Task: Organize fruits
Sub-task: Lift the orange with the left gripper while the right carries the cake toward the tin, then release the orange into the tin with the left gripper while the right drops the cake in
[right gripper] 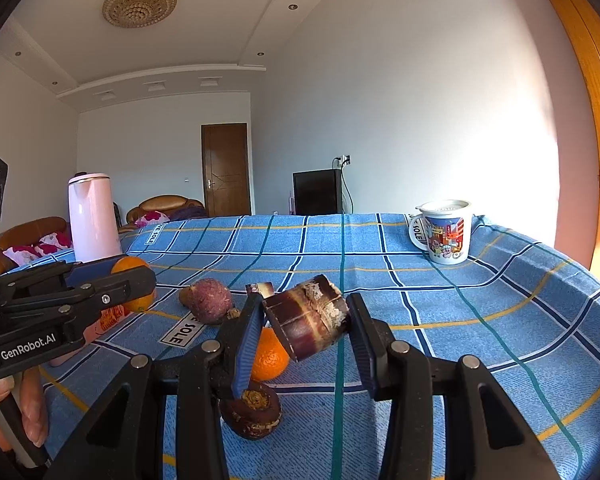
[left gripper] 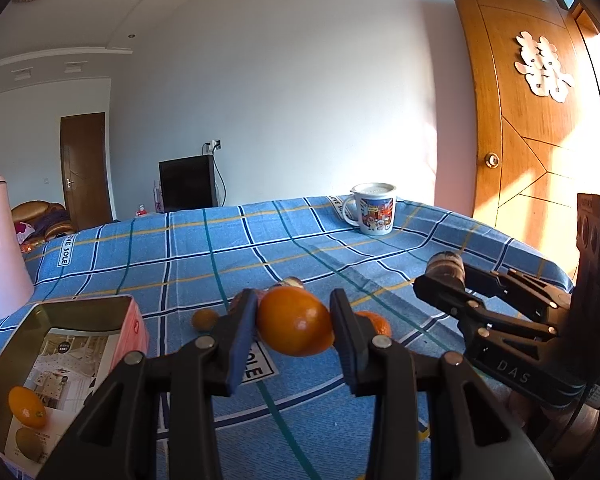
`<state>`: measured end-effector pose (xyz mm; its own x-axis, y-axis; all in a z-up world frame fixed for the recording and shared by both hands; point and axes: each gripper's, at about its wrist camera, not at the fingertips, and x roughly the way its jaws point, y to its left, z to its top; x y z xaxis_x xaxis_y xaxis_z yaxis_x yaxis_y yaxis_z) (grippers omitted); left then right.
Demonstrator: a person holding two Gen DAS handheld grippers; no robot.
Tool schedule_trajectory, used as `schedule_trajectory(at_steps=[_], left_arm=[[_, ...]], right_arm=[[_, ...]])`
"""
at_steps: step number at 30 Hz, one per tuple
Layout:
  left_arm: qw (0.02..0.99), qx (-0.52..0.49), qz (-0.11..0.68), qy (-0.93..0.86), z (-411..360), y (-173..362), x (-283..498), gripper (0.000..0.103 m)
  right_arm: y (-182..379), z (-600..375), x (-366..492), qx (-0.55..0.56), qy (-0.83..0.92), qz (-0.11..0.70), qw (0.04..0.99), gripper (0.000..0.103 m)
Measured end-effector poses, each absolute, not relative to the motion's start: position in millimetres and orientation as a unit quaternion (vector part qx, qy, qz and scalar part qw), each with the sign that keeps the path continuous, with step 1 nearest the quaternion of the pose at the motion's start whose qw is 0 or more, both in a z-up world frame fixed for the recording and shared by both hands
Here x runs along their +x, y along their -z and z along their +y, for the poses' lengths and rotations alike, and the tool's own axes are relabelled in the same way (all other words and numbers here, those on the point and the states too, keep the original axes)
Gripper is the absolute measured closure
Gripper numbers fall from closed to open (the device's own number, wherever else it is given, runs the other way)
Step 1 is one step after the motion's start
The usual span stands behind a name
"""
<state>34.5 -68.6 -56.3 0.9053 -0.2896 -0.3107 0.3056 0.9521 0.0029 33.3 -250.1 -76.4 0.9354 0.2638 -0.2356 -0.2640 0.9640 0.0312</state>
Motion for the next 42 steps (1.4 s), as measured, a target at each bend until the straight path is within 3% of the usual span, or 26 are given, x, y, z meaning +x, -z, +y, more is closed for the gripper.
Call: schedule_trajectory(at_steps=[18,26,42], left_arm=[[0.982,-0.003,0.15,0.115,-28.3,42.5,27.1,0.064],[0.984,-0.021,0.168,0.047,23.7,35.0,32.3,0.064],[0.964,-0.084,0.247,-0.045,123.1,51.1,61.6,0.064]], right_arm=[[46.0,-220.6,34.9,-0.019,-0.176,0.131,0.975,0.059],[29.2,-164.9,52.9,-0.004,-0.266,0.171,0.949,0.059],[45.3,-22.7,77.1,-0.101,-0.362,0.227,0.898,0.059]])
